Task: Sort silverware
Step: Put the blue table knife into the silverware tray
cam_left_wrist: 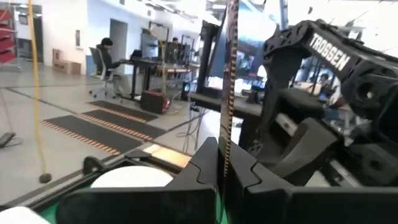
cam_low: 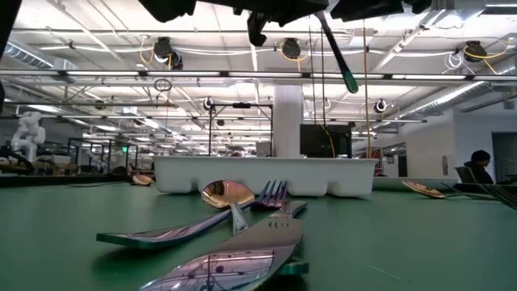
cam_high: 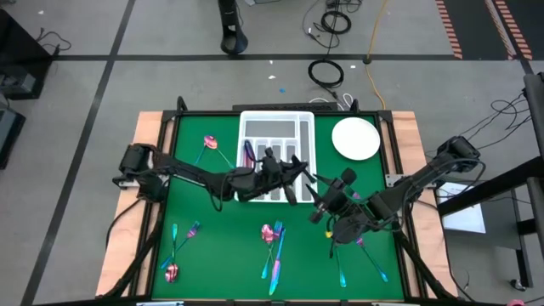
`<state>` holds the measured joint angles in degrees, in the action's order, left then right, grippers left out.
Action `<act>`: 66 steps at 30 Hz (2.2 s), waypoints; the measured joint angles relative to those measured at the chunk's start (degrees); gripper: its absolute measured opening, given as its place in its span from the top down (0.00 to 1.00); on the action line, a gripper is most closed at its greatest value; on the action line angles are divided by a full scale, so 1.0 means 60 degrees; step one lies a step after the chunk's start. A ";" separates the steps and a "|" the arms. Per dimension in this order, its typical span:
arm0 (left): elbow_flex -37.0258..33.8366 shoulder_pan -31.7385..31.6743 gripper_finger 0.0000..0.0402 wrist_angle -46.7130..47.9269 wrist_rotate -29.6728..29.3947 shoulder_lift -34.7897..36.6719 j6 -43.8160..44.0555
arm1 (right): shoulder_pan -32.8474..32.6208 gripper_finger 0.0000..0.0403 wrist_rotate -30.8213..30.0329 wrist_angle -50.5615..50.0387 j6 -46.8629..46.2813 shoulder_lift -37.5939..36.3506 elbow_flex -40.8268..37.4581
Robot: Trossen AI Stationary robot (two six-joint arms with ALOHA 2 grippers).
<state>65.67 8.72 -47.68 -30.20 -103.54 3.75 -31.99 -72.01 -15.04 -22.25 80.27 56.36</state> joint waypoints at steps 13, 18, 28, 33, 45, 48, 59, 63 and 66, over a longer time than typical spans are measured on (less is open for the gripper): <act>0.1102 -0.2137 1.00 0.8615 0.3370 0.3097 0.3043 | -0.0811 0.51 0.0054 -0.1123 -0.0154 -0.0609 0.0007; 0.1413 -0.3946 1.00 1.1257 0.6449 0.3166 0.5189 | -0.0793 0.52 0.0051 -0.1079 -0.0177 -0.0616 0.0007; 0.1356 -0.6249 1.00 1.5036 0.7387 0.2655 0.6020 | -0.0793 0.52 0.0046 -0.1069 0.0093 -0.0616 0.0007; 0.0991 -0.6027 1.00 1.5473 0.7785 0.2142 0.6740 | -0.0782 0.52 -0.0011 -0.1074 0.0531 -0.0616 0.0007; 0.0885 -0.5681 1.00 1.5330 0.8531 0.0688 0.8407 | -0.0782 0.52 -0.0004 -0.1092 0.0828 -0.0616 0.0007; 0.0885 -0.5739 1.00 1.5215 0.8506 0.0455 0.8335 | -0.0782 0.52 0.0000 -0.1117 0.0828 -0.0616 0.0007; 0.0885 -0.5913 1.00 1.5292 0.8503 -0.0088 0.8121 | -0.0786 0.52 0.0007 -0.1119 0.0832 -0.0612 0.0007; 0.0885 -0.6021 1.00 1.5292 0.8292 -0.0221 0.8077 | -0.0786 0.52 0.0007 -0.1117 0.0828 -0.0612 0.0007; 0.0885 -0.6110 1.00 1.5255 0.8091 -0.0285 0.8065 | -0.0786 0.52 0.0011 -0.1117 0.0831 -0.0612 0.0007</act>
<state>70.98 -27.94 43.86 18.35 -105.25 52.14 -36.71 -71.94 -21.74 -17.26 76.60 56.40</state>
